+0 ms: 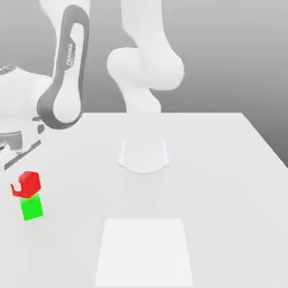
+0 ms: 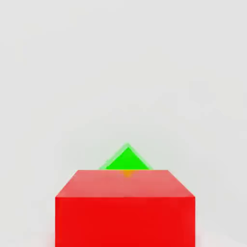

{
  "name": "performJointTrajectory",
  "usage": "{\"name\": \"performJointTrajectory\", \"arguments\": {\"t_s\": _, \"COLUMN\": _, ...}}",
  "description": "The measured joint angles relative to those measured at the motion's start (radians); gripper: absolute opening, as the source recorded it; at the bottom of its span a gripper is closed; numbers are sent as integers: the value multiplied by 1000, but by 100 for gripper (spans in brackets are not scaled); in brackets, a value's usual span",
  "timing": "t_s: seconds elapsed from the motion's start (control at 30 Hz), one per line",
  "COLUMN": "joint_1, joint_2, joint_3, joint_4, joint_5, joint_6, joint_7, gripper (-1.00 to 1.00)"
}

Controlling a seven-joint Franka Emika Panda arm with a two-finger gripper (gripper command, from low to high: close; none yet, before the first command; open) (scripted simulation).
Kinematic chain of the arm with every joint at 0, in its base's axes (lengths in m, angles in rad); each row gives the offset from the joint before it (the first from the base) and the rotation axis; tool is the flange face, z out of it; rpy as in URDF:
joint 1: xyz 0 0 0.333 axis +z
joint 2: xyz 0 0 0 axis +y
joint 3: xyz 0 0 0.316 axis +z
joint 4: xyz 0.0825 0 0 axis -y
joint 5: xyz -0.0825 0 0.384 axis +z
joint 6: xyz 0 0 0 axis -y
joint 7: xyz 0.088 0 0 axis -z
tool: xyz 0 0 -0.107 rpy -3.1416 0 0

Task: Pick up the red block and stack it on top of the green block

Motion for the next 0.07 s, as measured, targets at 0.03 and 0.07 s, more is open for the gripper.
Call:
{"name": "performJointTrajectory", "arguments": {"t_s": 0.03, "joint_1": 0, "joint_2": 0, "joint_3": 0, "joint_4": 0, "joint_5": 0, "joint_6": 0, "joint_7": 0, "gripper": 100}}
{"name": "performJointTrajectory", "arguments": {"t_s": 0.07, "joint_1": 0, "joint_2": 0, "joint_3": 0, "joint_4": 0, "joint_5": 0, "joint_6": 0, "joint_7": 0, "gripper": 100}}
